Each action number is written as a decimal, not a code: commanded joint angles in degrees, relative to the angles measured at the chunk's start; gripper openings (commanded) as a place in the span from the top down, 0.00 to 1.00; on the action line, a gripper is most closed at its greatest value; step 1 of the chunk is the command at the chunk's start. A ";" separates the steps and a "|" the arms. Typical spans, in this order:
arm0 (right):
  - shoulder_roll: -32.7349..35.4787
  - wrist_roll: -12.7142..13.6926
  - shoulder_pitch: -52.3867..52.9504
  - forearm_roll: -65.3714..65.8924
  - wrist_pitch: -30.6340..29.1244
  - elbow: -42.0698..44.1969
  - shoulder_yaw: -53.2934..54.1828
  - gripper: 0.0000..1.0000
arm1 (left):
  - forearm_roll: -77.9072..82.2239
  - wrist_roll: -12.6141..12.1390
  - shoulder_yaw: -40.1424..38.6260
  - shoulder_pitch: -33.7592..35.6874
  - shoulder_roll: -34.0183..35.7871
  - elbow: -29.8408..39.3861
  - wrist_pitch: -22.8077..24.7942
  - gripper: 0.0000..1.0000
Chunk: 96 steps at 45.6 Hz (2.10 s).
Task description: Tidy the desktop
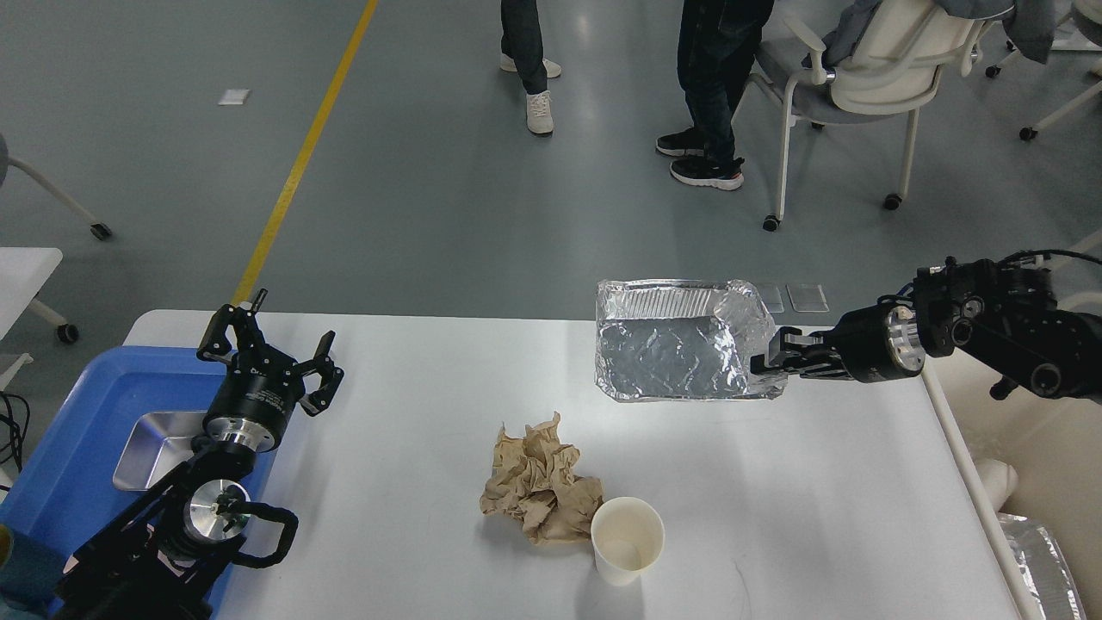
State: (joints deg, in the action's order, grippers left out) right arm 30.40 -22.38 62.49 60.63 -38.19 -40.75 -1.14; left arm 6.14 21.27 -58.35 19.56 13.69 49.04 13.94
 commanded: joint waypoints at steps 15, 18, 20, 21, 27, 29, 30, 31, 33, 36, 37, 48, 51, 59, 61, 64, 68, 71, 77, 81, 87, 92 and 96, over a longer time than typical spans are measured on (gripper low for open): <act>-0.78 9.28 1.67 -10.44 -0.83 -3.02 0.09 1.00 | 0.10 0.09 2.36 0.48 0.81 -0.09 -0.23 0.03; -1.39 9.37 1.67 -11.23 -0.83 -3.02 0.09 1.00 | 0.10 0.09 2.81 0.57 0.99 -0.17 -0.23 0.03; -1.83 9.37 1.59 -11.23 -0.83 -3.02 0.09 1.00 | 0.10 0.09 2.81 0.48 1.52 -0.09 -0.14 0.03; -2.09 9.37 1.59 -11.23 -0.83 -2.93 0.00 1.00 | 0.10 0.17 2.81 0.39 1.69 -0.17 0.03 0.03; -3.24 9.37 1.50 -11.23 -0.75 -2.49 -0.09 1.00 | 0.01 0.09 2.55 0.39 1.96 -0.09 1.17 0.03; -3.41 9.37 1.50 -11.23 -0.57 -2.41 -0.09 1.00 | 0.01 0.09 2.46 0.48 2.13 -0.09 1.79 0.03; -3.50 9.37 1.50 -11.23 -0.57 -2.40 -0.09 1.00 | 0.01 0.00 2.46 0.57 2.13 -0.09 1.97 0.03; -3.68 9.37 1.41 -11.23 -0.48 -2.32 -0.09 1.00 | 0.01 0.00 2.54 0.57 2.22 -0.09 2.23 0.03; -3.77 9.37 1.41 -11.23 -0.48 -2.32 -0.09 1.00 | 0.01 0.00 2.72 0.74 2.40 -0.09 2.32 0.03; -3.85 9.37 1.41 -11.14 -0.39 -2.32 -0.09 1.00 | 0.18 -1.23 3.51 0.92 3.62 0.18 2.32 0.03; -3.85 9.37 1.41 -11.23 -0.39 -2.32 -0.09 1.00 | 0.27 -1.75 4.38 1.01 4.41 0.44 2.32 0.03; -4.29 9.37 1.41 -11.14 -0.13 -2.32 -0.09 1.00 | 1.06 -2.99 24.50 6.63 14.96 1.32 -0.84 0.03; -4.64 9.37 1.32 -11.14 -0.13 -2.23 -0.09 1.00 | 1.68 -3.08 27.93 7.95 17.16 1.84 -1.02 0.03; -5.52 9.37 1.06 -11.14 0.05 -2.14 -0.09 1.00 | 5.71 -3.08 33.21 9.44 22.34 5.10 -3.65 0.03; -5.79 9.37 0.97 -11.06 0.13 -2.14 -0.09 1.00 | 7.38 -3.08 34.27 9.53 23.75 5.80 -4.62 0.03; -5.96 9.37 0.88 -11.06 0.22 -2.14 -0.09 1.00 | 9.58 -3.08 36.11 9.53 27.08 7.29 -5.59 0.03; -6.31 9.37 0.79 -10.97 0.22 -2.05 -0.09 1.00 | 10.03 -3.08 37.26 9.36 30.69 8.17 -5.59 0.03; -6.75 9.28 0.71 -10.97 0.31 -1.96 -0.09 1.00 | 10.90 -2.99 37.79 9.27 33.33 9.05 -5.59 0.03; -6.84 9.28 0.88 -10.97 0.40 -1.96 -0.09 1.00 | 14.59 -2.90 38.05 9.01 39.30 13.09 -5.94 0.03; -6.84 9.28 0.88 -10.97 0.75 -1.96 -0.09 1.00 | 17.40 -2.90 38.05 8.83 44.40 17.48 -6.99 0.03; -6.84 9.28 0.97 -10.97 0.75 -1.96 -0.09 1.00 | 20.75 -2.90 38.23 8.66 51.08 22.06 -7.88 0.03; -6.84 9.28 1.06 -10.97 0.75 -2.05 -0.09 1.00 | 23.64 -2.81 38.67 8.39 56.53 24.34 -7.88 0.03; -6.84 9.28 1.15 -10.97 0.84 -1.96 -0.09 1.00 | 26.81 -2.64 38.67 8.13 60.92 26.98 -7.88 0.03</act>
State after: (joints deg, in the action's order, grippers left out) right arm 23.56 -13.10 63.52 49.66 -37.40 -42.71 -1.23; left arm 29.74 18.44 -19.76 27.94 69.91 73.35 6.07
